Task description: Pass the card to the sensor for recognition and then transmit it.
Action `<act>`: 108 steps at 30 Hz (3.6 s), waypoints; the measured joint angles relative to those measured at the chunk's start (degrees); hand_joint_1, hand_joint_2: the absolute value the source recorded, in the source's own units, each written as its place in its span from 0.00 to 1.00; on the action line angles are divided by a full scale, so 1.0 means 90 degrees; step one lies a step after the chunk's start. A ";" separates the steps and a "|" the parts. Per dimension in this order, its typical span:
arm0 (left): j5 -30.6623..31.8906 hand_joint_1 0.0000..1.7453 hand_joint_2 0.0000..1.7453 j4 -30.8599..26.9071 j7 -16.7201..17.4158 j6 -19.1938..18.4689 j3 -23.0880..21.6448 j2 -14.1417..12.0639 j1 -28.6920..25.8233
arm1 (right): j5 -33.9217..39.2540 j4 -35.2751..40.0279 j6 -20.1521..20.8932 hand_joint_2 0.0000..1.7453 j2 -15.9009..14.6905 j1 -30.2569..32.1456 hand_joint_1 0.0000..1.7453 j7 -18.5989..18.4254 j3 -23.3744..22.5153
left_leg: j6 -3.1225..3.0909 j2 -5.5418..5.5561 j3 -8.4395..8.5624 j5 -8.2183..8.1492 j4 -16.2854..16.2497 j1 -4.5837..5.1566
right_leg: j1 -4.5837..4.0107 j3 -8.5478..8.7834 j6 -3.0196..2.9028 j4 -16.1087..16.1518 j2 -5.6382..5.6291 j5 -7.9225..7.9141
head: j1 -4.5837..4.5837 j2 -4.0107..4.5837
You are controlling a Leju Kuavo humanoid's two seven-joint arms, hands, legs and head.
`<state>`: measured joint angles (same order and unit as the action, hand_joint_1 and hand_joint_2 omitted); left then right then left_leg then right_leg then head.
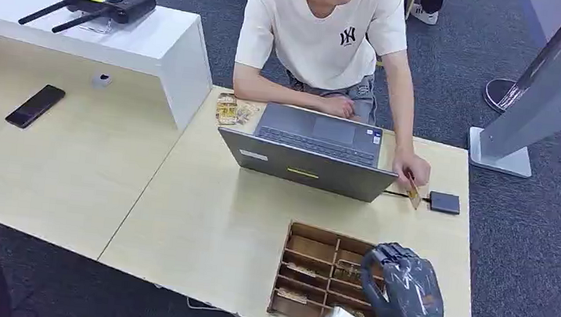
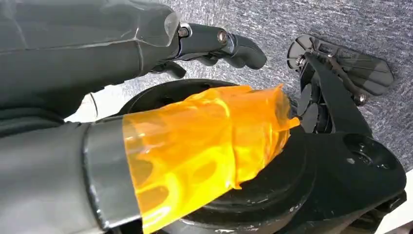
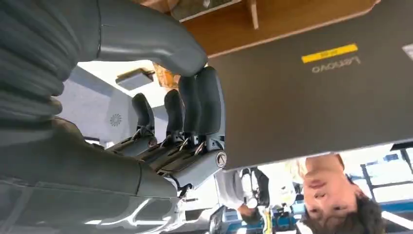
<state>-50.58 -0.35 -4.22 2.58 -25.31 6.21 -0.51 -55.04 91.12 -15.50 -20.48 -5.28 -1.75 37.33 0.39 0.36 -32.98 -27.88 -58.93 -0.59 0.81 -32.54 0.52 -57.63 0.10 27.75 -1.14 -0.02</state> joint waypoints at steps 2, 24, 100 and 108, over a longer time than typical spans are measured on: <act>-0.0005 0.00 0.00 0.0000 0.0000 -0.0002 0.0000 0.0000 0.0001 | 0.0012 -0.0039 0.0031 1.00 0.0000 -0.0032 0.72 0.0000 0.0054 | 0.0000 0.0000 0.0000 0.0000 0.0000 0.0000 | 0.0000 0.0000 0.0000 0.0000 0.0000 0.0000 | -0.0002 0.0000; -0.0066 0.00 0.00 0.0000 0.0010 -0.0083 -0.0029 -0.0002 0.0004 | -0.0107 -0.0280 0.0175 1.00 -0.0029 -0.0422 0.40 -0.0270 0.0396 | 0.0000 -0.0001 0.0000 0.0000 0.0000 0.0001 | 0.0001 0.0000 0.0000 0.0000 0.0001 0.0000 | -0.0002 0.0000; -0.0284 0.00 0.00 0.0000 0.0049 -0.0017 -0.0049 0.0007 0.0004 | 0.0109 -0.0797 0.0447 1.00 -0.0073 -0.0451 0.74 -0.0265 0.0503 | 0.0000 0.0000 0.0000 0.0000 0.0000 0.0000 | 0.0001 0.0000 0.0000 0.0000 0.0000 0.0000 | -0.0002 0.0000; -0.0296 0.00 0.00 0.0000 0.0049 -0.0017 -0.0049 0.0007 0.0004 | 0.0160 -0.0797 0.0488 1.00 -0.0073 -0.0453 0.87 -0.0265 0.0491 | 0.0000 0.0000 0.0000 0.0000 0.0000 0.0000 | 0.0000 0.0000 0.0000 0.0000 0.0000 0.0000 | -0.0002 0.0000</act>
<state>-53.24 -0.35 -3.78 2.42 -25.75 6.27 -0.48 -53.60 83.95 -11.10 -21.14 -9.36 -4.13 41.75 0.39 0.35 -32.97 -27.88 -58.93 -0.59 0.82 -32.54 0.52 -57.63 0.10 27.75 -1.16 -0.02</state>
